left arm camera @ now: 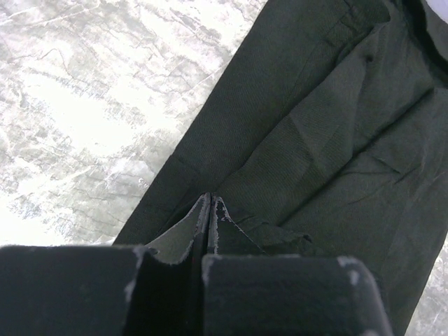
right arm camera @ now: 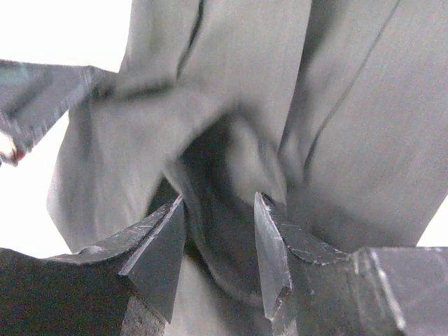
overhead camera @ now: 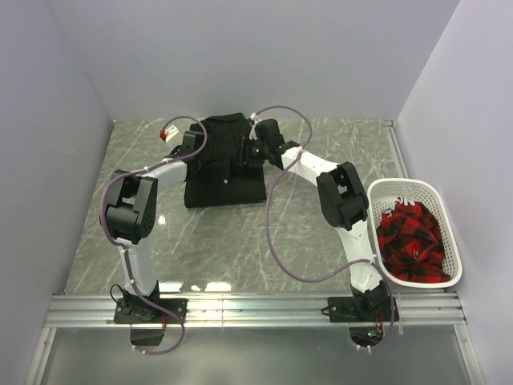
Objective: Fold and stack the long sleeve shirts
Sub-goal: Fold the shirt
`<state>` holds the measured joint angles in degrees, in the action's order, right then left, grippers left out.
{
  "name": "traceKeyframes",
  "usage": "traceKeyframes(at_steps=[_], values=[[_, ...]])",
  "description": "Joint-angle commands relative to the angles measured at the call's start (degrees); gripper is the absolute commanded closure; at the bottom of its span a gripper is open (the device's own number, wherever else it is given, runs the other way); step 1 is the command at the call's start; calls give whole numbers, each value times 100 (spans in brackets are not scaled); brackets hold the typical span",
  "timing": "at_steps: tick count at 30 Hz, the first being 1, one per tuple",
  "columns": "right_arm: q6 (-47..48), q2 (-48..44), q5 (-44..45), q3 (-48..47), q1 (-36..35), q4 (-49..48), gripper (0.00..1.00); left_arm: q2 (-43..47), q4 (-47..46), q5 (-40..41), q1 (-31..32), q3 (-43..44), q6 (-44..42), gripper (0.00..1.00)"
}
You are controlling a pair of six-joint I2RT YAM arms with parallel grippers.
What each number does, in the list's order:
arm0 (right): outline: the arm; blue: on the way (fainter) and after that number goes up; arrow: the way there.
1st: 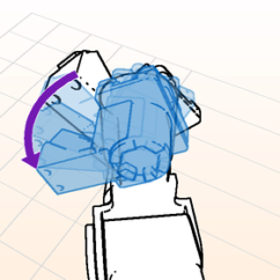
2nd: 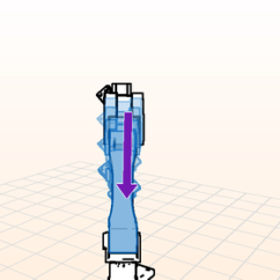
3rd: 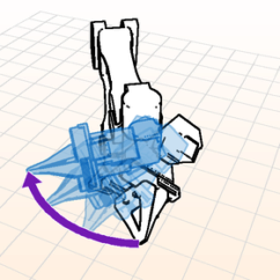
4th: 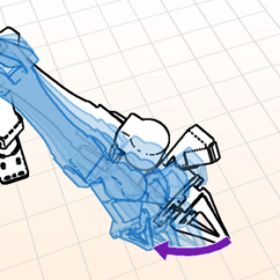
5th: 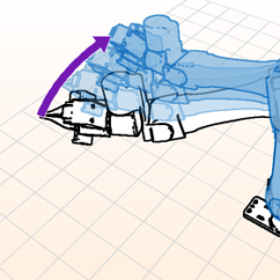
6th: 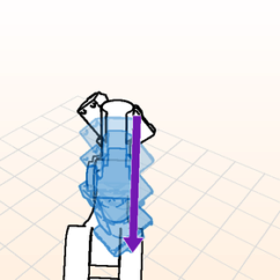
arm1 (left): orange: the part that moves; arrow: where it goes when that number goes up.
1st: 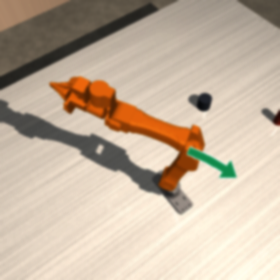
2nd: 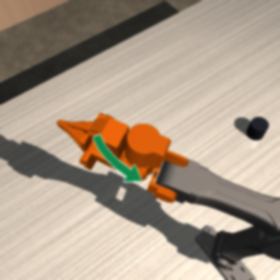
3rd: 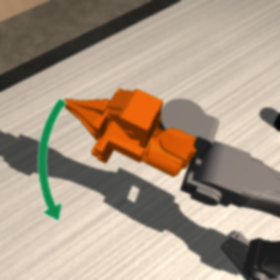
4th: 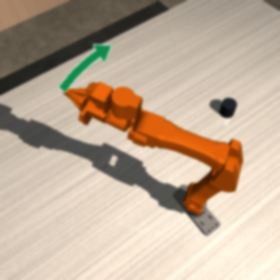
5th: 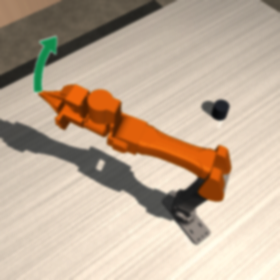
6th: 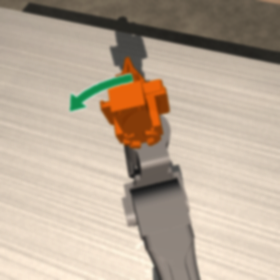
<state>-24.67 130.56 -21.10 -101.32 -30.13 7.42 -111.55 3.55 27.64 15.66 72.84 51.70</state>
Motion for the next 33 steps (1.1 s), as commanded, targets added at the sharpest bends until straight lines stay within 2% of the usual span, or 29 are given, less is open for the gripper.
traceKeyframes(at_steps=[1,4,6,10,11,13,14,16,17,20,24,27,33], values=[[199,144,633,-625,-10,14,50,28,-293,-13,-28,-15,-72,96],[348,101,914,-863,-2,40,49,98,-311,13,-28,-85,-116,94],[453,-4,1081,-907,-2,49,49,159,-311,48,-28,-77,-143,89],[577,-573,1503,-609,-10,-12,49,309,-268,119,-28,2,-169,73],[603,-706,1504,-487,-2,-39,49,352,-259,136,-28,11,-178,64],[665,-1100,1460,-100,-10,-100,48,546,-258,180,-28,37,-204,56],[673,-1216,1338,32,-10,-100,49,616,-241,181,-28,37,-213,43],[639,-1549,1267,419,-10,-100,49,879,-215,119,-28,64,-240,30],[586,-1638,1162,550,-10,-109,49,1080,-119,84,-28,107,-222,19],[358,-1937,951,981,-28,-100,49,1371,301,-21,-10,187,-178,9],[94,-2166,591,1543,-81,-197,51,2083,882,-13,147,-32,128,10],[-117,-2105,310,1694,-133,-215,54,2707,998,171,507,-646,409,14],[-372,-1710,36,1765,-160,-504,59,3613,481,-47,1044,-2062,534,17]])
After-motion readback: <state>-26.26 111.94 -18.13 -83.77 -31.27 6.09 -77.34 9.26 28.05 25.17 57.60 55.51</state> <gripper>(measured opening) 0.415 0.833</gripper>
